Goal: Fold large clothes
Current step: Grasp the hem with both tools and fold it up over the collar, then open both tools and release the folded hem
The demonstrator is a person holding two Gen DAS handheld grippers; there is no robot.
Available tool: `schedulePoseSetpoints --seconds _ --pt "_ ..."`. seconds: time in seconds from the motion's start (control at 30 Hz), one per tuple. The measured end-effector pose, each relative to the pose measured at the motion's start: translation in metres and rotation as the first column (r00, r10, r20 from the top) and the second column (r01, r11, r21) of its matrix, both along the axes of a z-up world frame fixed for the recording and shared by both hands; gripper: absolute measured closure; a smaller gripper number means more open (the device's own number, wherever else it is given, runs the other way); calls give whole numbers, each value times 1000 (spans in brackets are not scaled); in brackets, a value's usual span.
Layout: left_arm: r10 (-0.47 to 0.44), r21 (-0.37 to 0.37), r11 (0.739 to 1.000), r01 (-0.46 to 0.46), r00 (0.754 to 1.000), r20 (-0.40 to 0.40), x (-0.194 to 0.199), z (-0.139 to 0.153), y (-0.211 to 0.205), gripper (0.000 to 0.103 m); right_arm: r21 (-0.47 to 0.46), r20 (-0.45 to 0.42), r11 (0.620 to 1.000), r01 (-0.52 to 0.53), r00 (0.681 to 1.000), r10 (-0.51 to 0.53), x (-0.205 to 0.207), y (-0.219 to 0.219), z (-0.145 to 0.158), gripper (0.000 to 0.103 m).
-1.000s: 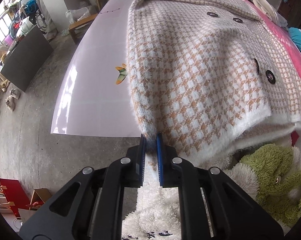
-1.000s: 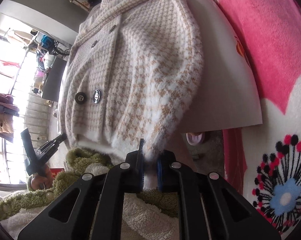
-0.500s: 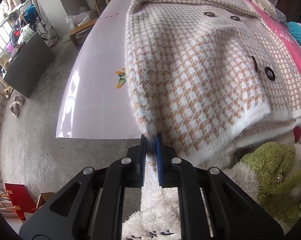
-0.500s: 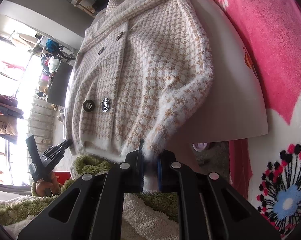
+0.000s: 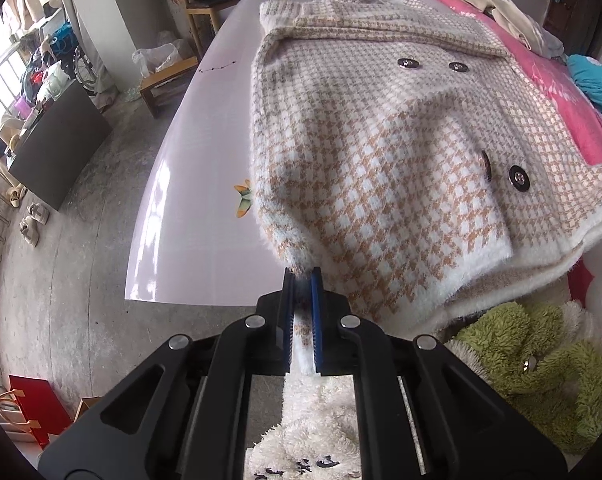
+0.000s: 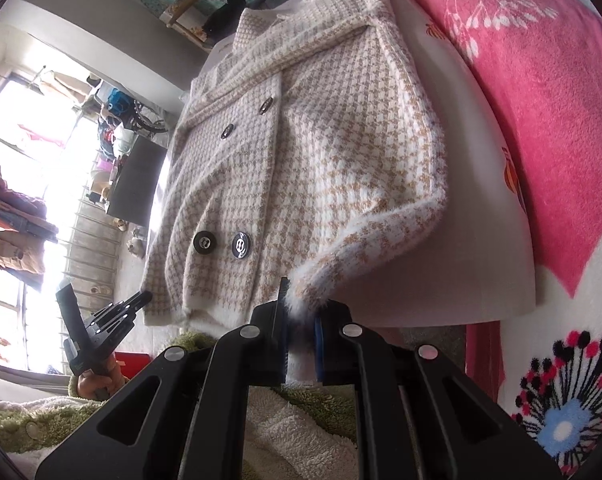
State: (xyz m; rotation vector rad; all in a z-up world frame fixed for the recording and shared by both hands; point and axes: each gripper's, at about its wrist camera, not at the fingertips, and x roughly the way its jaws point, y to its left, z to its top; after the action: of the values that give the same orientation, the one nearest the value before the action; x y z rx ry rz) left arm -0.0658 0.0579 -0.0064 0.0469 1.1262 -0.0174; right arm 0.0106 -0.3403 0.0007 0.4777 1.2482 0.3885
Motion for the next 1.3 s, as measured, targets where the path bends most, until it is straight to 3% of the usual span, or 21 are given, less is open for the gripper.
schedulePoseSetpoints --seconds 0.33,0.83,1.17,1.3 --pt "7 -42 999 -2 994 113 35 35 3 96 52 63 997 53 996 -56 20 -9 20 93" --pt "36 -148 989 -8 982 184 52 44 19 96 102 71 986 129 988 -136 23 -25 15 93" --pt "84 -224 974 -26 965 250 82 55 36 96 135 111 976 172 976 -188 53 -30 23 93" --pt "84 -224 974 -14 949 305 101 63 37 96 134 166 975 178 966 -200 69 -29 34 93"
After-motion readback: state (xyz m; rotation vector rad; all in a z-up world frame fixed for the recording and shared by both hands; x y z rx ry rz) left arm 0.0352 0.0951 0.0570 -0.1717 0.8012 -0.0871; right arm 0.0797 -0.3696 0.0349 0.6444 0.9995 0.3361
